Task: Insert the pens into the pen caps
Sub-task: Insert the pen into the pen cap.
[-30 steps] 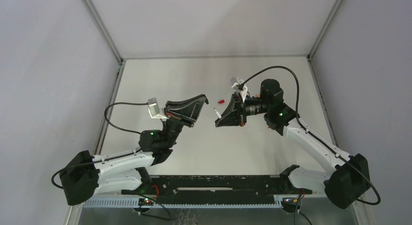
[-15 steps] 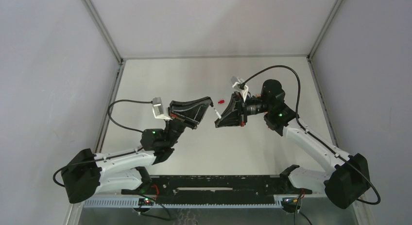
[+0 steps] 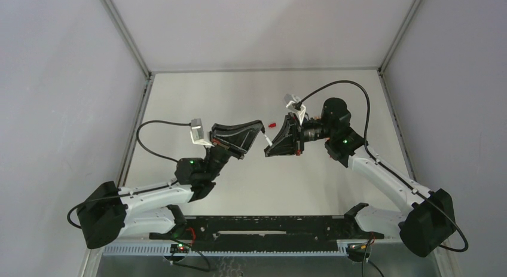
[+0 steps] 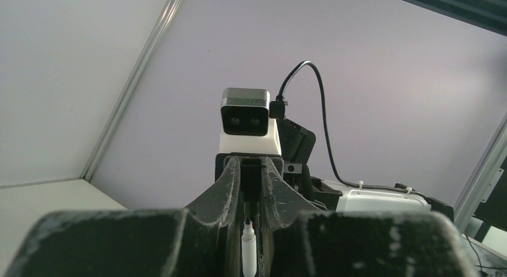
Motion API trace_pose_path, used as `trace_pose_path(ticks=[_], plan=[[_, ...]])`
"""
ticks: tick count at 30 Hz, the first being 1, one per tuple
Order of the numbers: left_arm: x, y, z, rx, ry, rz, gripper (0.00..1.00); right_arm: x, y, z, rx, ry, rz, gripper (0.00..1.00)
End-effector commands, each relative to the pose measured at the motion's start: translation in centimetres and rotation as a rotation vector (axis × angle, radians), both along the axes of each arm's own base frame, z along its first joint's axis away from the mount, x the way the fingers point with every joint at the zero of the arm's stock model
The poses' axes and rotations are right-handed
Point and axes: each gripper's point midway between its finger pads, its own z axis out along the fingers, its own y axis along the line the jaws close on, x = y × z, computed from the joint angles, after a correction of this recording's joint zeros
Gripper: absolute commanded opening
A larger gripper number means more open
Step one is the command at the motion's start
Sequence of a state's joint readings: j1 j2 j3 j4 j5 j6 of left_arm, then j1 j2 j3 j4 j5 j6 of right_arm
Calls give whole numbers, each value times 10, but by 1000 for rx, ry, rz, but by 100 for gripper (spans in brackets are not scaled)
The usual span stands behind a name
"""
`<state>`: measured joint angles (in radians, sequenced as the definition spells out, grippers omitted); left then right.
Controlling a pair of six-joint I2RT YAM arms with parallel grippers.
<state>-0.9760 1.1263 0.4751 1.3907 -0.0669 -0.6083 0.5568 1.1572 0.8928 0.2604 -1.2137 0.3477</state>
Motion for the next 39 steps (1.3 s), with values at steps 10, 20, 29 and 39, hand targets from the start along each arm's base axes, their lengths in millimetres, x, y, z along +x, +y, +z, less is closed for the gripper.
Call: trace_pose_path(ticks=[10,20,29,39], plan=[[-9,6,30,-87,-34,-34,0,-2,-4,17,39,-47,-8,0],[-7,4,28,-91,-15,-46,0,-1,-5,18,43,-52,-13,0],[-8,2,24,-96,8,-69,0,1,-5,19,43,-51,-24,0],[-6,-5,14,-84,39,-81,0,4,-8,21,48,-59,-39,0]])
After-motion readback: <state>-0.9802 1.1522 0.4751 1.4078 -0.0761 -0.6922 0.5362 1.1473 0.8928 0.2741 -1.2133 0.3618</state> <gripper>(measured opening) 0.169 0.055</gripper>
